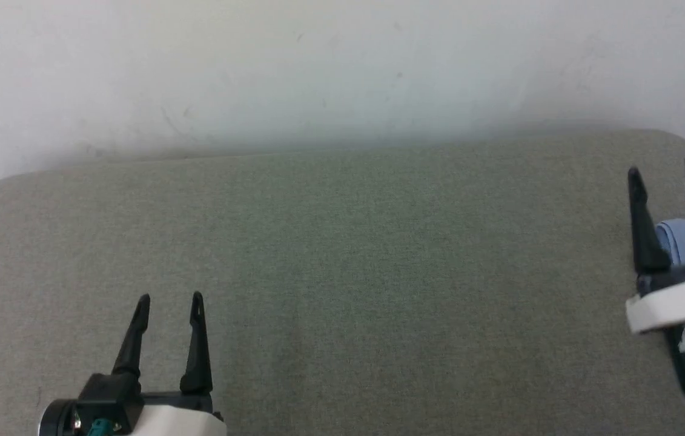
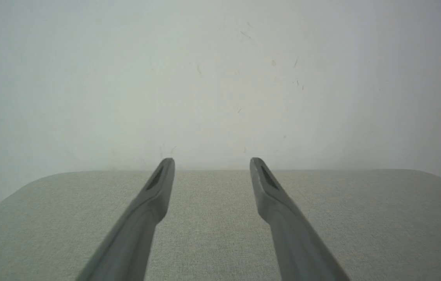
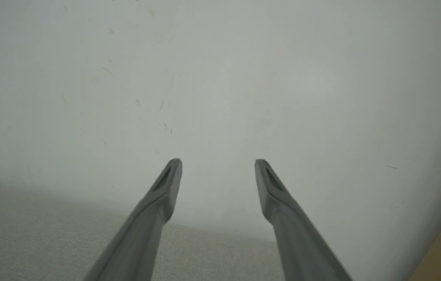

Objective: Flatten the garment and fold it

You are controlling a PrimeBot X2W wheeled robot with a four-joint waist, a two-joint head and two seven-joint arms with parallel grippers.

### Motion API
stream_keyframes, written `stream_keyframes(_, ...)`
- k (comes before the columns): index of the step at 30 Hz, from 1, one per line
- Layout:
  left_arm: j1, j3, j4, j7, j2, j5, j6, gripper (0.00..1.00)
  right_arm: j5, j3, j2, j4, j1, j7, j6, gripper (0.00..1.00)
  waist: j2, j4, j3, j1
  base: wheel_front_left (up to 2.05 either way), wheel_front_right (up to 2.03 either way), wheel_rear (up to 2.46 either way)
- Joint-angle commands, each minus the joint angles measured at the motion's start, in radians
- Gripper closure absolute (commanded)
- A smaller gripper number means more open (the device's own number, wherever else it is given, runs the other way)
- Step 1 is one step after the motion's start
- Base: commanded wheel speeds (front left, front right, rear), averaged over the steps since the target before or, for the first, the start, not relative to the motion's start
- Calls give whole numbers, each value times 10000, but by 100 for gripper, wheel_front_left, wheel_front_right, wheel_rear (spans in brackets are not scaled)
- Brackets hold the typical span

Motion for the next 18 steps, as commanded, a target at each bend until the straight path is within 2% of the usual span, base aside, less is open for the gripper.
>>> stream_keyframes(1, 160, -18, 65, -47, -9, 57, 62, 0, 124, -102, 310, -183, 397, -62, -21, 0, 0, 101, -112, 1, 0, 0, 0)
stream_keyframes(10, 351, -158, 231, -47, -10, 184, 102, 0, 188, -346, 1482, -466, 2070, -346, -21, 0, 0, 179, -186, 1, 0, 0, 0)
stream_keyframes(18, 501, -213, 137, -47, -10, 198, 221, 0, -164, -133, 1753, -359, 2852, -501, -21, 0, 0, 194, -218, 1, 0, 0, 0)
